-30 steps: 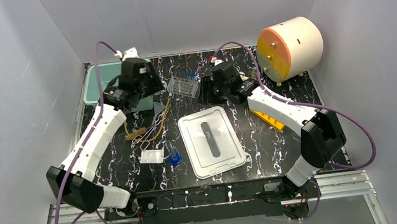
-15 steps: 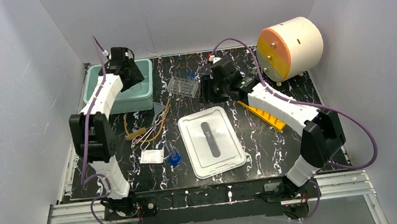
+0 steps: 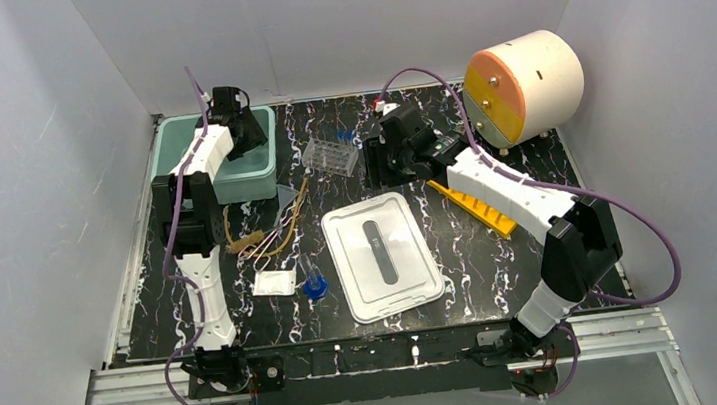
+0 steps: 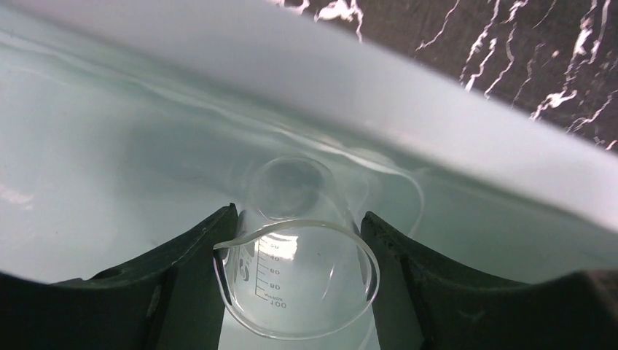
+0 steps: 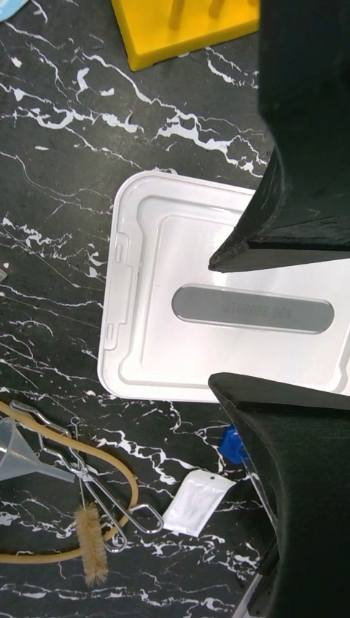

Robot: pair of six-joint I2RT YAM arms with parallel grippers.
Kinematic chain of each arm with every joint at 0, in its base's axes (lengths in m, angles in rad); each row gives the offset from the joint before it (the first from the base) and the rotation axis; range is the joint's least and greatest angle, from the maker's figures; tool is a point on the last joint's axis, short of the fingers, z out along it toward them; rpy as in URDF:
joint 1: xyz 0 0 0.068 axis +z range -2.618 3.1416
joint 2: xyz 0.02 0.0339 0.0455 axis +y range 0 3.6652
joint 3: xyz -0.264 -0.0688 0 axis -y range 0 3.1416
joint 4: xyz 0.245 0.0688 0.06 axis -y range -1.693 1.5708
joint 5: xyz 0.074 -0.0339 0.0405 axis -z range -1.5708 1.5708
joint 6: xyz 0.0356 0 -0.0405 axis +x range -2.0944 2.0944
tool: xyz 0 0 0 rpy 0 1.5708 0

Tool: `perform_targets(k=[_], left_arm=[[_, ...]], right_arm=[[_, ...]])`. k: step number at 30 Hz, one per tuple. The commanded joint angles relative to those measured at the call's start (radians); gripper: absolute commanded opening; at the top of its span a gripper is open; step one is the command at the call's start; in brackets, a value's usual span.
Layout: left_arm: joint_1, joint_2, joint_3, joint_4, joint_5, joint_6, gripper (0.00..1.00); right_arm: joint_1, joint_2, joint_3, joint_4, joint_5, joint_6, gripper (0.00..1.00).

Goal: Organize the chemistry lab equipment

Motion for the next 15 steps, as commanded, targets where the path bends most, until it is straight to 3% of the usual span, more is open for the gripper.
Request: perform_targets(k=[1, 9, 15], left_arm=[[-0.003, -0.006, 0.054, 0.06, 0.006, -0.001, 0.36], [-0.002, 0.03, 0.057, 0.074, 0.001, -0.023, 0.45], [-0.002, 0.001, 0.083, 0.05, 0.025, -0.013, 0.59]], right_arm=[[0.001, -0.001, 0.066, 0.003, 0.042, -0.037, 0.62], [0.001, 0.012, 0.094, -0.016, 0.053, -0.055, 0.62], [0.001, 0.01, 0.093, -0.017, 0.052, -0.052, 0.62]])
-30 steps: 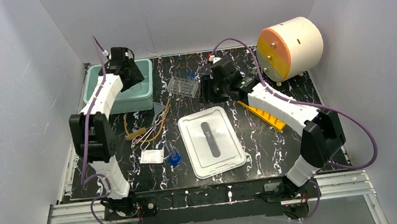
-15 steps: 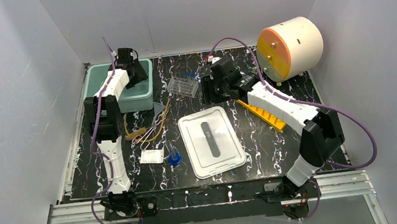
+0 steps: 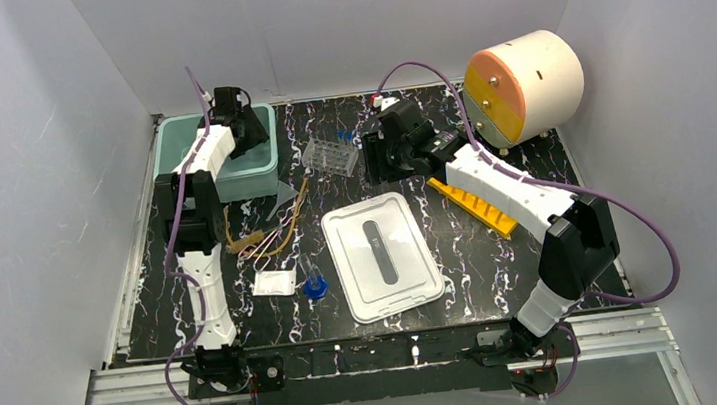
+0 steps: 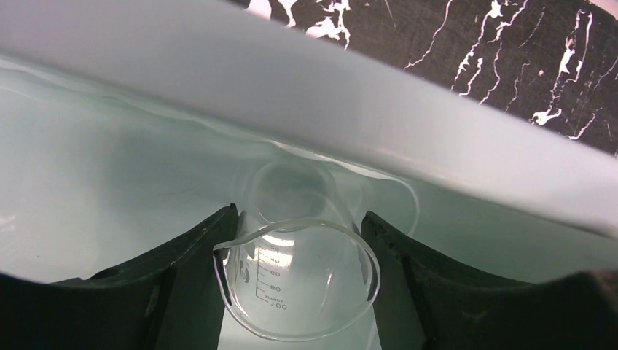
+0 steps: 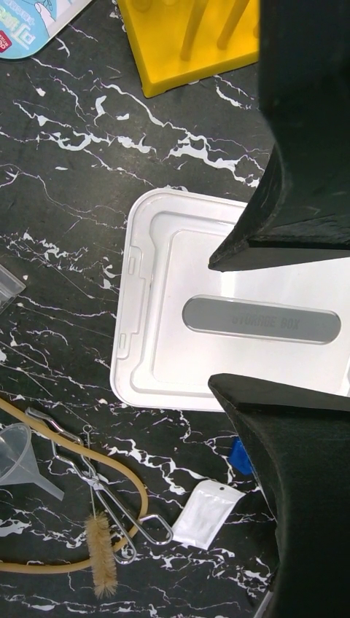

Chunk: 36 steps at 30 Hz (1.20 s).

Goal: Organize the chemistry lab equipment

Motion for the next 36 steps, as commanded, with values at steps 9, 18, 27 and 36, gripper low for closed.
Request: perform_targets(k=[9, 18, 27, 36], left_arm=[[0.0, -0.13, 0.148, -0.104, 0.006, 0.045, 0.76], [0.0, -0.381, 0.083, -0.264, -0.024, 0.06, 0.86], [-0.01, -0.88, -0.487, -0.214, 0.215, 0.129, 0.86], [-0.104, -1.088, -0.927, -0.14, 0.259, 0.366, 0.62]], right_arm=[[0.001, -0.032, 0.007, 0.018, -0.015, 0.027, 0.62], [0.001, -0.061, -0.022, 0.026, -0.014, 0.057, 0.63], [0.004, -0.02, -0.06, 0.071, -0.107, 0.123, 0.62], [0.009, 0.013, -0.062, 0.103, -0.116, 0.153, 0.61]])
